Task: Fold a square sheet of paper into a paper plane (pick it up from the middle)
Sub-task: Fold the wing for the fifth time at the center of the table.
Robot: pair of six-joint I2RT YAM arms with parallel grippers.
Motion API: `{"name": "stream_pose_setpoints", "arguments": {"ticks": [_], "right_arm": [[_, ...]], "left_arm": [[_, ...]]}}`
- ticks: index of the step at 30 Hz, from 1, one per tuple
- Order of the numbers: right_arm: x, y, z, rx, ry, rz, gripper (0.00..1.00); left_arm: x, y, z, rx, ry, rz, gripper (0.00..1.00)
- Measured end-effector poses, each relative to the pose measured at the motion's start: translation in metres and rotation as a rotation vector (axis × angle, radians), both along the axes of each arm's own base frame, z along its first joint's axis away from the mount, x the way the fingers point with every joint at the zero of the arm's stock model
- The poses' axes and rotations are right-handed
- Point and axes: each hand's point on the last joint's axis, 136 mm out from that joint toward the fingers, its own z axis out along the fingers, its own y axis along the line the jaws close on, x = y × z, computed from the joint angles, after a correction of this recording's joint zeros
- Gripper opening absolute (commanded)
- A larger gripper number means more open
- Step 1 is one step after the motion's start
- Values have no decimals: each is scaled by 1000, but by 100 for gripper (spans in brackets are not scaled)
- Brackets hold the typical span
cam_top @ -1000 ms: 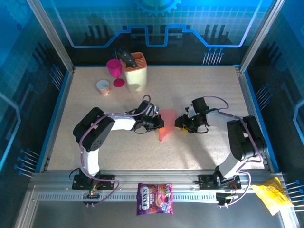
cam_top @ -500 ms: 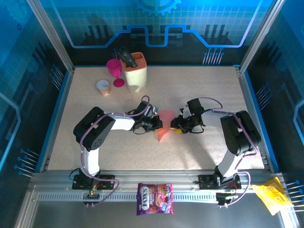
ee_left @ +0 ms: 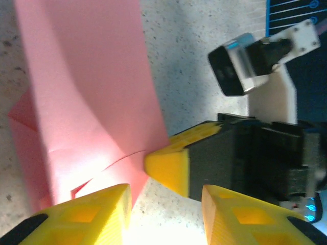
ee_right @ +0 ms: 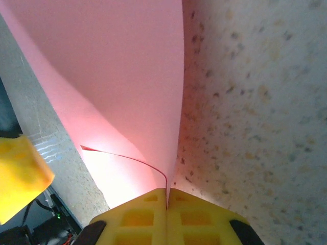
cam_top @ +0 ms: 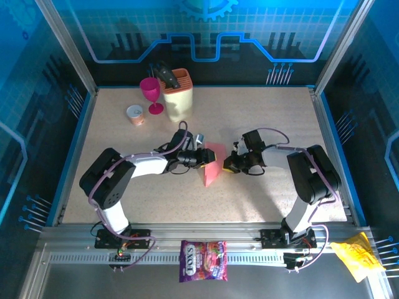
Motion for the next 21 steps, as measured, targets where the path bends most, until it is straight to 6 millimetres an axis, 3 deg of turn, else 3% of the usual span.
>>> {"name": "stream_pose_setpoints", "arguments": {"ticks": [7,17,21], "right_arm": [[-14,15,2,-37,-17,30,0],[-17,20,1,-68,-21,21,0],[-17,20,1,-67,-18,16,17]], "left_arm": [[-36,-6,-16,1,49,-48,21],[-63,7,-45,20,116,-45,19],[-60,10,-47,27,109,-28,18]]}}
